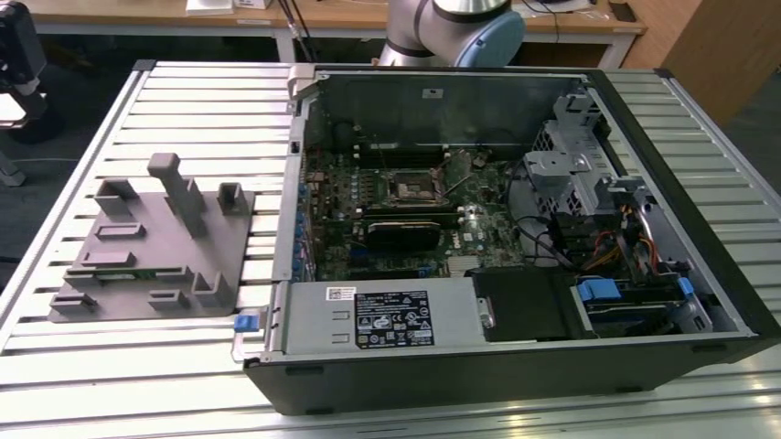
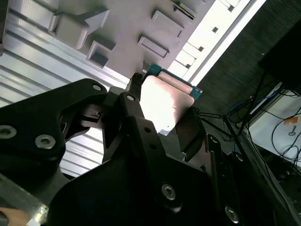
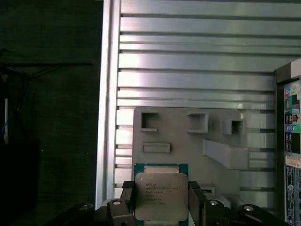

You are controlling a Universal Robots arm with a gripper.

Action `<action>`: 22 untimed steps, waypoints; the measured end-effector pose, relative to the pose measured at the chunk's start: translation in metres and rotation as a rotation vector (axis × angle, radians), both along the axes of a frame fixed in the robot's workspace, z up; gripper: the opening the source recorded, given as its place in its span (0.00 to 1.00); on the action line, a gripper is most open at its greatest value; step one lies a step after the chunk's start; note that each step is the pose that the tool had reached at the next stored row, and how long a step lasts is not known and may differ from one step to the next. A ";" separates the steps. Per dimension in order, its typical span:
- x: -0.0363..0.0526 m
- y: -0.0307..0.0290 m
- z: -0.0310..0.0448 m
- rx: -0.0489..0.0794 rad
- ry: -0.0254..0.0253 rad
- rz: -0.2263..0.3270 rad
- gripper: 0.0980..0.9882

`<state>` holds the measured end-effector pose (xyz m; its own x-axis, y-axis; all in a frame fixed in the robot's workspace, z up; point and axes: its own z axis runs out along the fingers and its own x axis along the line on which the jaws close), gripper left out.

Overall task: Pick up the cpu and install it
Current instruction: 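Pick up the cpu and move it towards the insertion slot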

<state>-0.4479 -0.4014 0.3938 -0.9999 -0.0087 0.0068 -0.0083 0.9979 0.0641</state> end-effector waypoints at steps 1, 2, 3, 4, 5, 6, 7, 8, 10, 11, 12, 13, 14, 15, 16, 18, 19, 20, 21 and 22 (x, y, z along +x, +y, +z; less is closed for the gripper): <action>0.0017 0.0000 -0.0001 0.000 -0.0001 0.000 0.50; 0.0036 0.0000 -0.0001 0.000 0.0000 0.000 0.50; 0.0057 -0.0001 -0.0001 0.000 -0.0001 0.000 0.50; 0.0069 0.0000 -0.0001 0.000 -0.0002 0.000 0.50; 0.0078 0.0000 0.0003 0.000 -0.0001 0.000 0.50; 0.0083 0.0000 0.0010 0.000 0.0001 0.000 0.50; 0.0087 0.0000 0.0017 0.000 0.0000 0.000 0.50; 0.0094 0.0000 0.0024 0.000 -0.0001 0.000 0.50; 0.0113 0.0000 0.0036 0.000 -0.0002 0.000 0.50; 0.0125 0.0000 0.0040 0.000 -0.0001 0.000 0.50; 0.0138 0.0000 0.0043 0.000 0.0000 0.000 0.50; 0.0155 0.0000 0.0045 0.000 -0.0001 0.000 0.50; 0.0171 0.0000 0.0046 0.000 0.0000 0.000 0.50; 0.0188 0.0000 0.0046 0.000 -0.0001 0.000 0.50; 0.0206 0.0000 0.0046 0.000 -0.0001 0.000 0.50; 0.0241 0.0000 0.0046 0.000 -0.0001 0.000 0.50; 0.0257 0.0000 0.0046 0.000 -0.0001 0.000 0.50; 0.0273 0.0000 0.0046 0.000 -0.0001 0.000 0.50; 0.0287 0.0000 0.0046 0.000 -0.0001 0.000 0.50; 0.0302 0.0000 0.0046 0.000 -0.0001 0.000 0.50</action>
